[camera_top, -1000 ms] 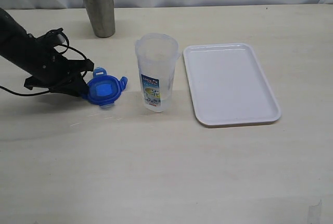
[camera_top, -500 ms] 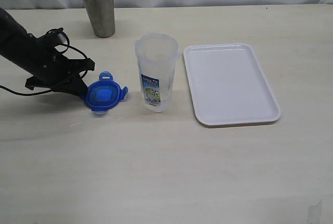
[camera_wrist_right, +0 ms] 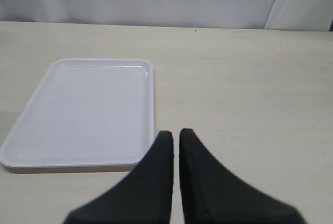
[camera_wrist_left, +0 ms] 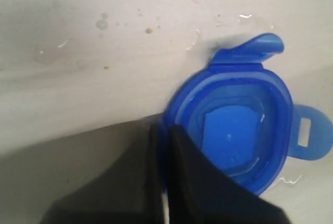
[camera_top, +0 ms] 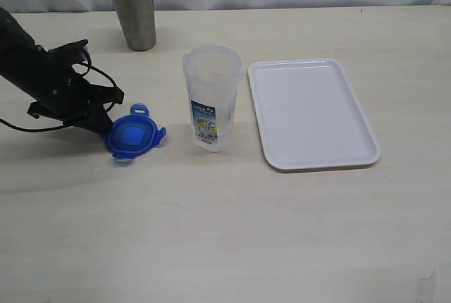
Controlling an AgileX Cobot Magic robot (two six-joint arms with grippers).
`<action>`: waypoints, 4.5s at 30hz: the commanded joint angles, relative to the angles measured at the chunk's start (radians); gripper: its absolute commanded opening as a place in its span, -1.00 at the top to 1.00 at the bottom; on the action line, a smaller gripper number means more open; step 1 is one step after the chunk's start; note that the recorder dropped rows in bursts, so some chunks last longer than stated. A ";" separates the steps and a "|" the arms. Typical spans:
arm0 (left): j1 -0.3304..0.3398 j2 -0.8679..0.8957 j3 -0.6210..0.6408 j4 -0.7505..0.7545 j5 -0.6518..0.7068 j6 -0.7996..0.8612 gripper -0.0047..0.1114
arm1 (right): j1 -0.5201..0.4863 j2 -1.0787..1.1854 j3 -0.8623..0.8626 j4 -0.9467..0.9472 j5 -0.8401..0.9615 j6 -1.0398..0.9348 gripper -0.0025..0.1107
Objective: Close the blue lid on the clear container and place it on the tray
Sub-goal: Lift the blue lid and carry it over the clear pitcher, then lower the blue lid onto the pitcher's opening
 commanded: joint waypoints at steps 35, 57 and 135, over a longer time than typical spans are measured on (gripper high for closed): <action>-0.236 -0.377 -0.144 0.156 -0.307 0.395 0.92 | 0.000 -0.004 0.003 0.002 -0.016 0.000 0.88; -0.598 -0.377 -0.137 2.009 -0.095 -0.870 0.92 | 0.000 -0.004 0.003 0.002 -0.016 0.000 0.88; -0.845 -0.375 -0.010 2.039 0.003 -0.940 0.92 | 0.000 -0.004 0.003 0.002 -0.016 0.000 0.88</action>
